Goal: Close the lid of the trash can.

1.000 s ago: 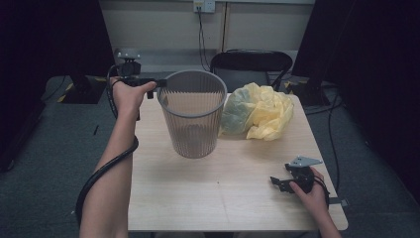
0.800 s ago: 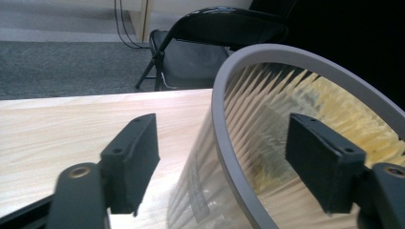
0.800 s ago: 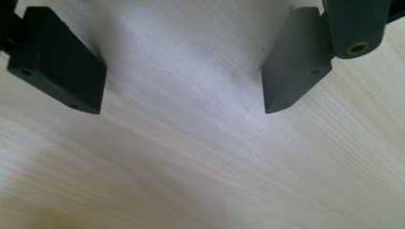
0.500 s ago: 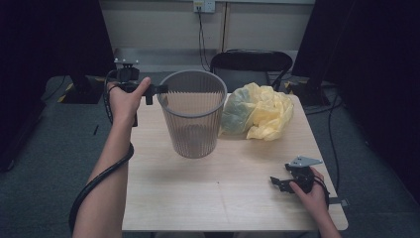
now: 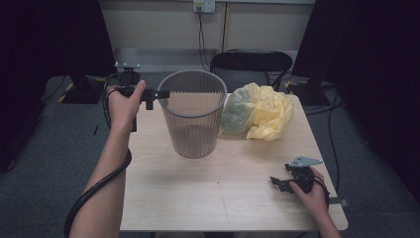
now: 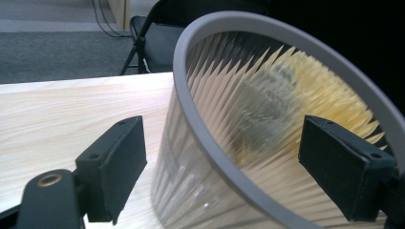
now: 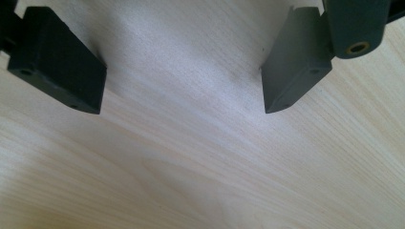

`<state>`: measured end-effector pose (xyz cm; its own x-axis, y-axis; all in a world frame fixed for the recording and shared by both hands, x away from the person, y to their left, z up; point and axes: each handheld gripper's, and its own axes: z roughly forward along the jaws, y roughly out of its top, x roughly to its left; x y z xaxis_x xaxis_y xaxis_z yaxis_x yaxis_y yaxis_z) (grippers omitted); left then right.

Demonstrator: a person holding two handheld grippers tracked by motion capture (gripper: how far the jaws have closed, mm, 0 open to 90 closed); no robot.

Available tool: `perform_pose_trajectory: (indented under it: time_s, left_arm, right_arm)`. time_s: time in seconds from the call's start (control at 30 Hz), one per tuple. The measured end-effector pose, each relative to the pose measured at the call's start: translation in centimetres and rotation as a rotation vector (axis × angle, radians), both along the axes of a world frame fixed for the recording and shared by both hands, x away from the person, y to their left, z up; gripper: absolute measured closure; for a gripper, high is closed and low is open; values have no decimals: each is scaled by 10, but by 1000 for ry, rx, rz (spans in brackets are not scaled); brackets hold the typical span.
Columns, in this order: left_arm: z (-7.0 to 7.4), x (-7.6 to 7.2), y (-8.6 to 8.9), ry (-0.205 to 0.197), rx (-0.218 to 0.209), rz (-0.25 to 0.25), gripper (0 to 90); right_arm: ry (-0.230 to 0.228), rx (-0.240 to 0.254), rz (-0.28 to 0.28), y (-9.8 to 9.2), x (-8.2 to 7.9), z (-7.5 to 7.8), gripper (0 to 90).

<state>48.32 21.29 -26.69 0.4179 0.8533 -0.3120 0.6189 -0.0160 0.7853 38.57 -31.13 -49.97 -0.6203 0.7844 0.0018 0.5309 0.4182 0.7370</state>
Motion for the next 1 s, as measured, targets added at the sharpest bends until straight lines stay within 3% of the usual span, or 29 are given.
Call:
perform_pose_trajectory:
  time_s: [0.5, 1.0]
  left_arm:
    - [-4, -13, -3, -19, -13, -42, 160]
    - [-14, -35, 11, -32, -36, -56, 158]
  right_arm:
    - [0, 0, 0, 0, 0, 0, 144]
    - [0, 1, 0, 0, 0, 0, 144]
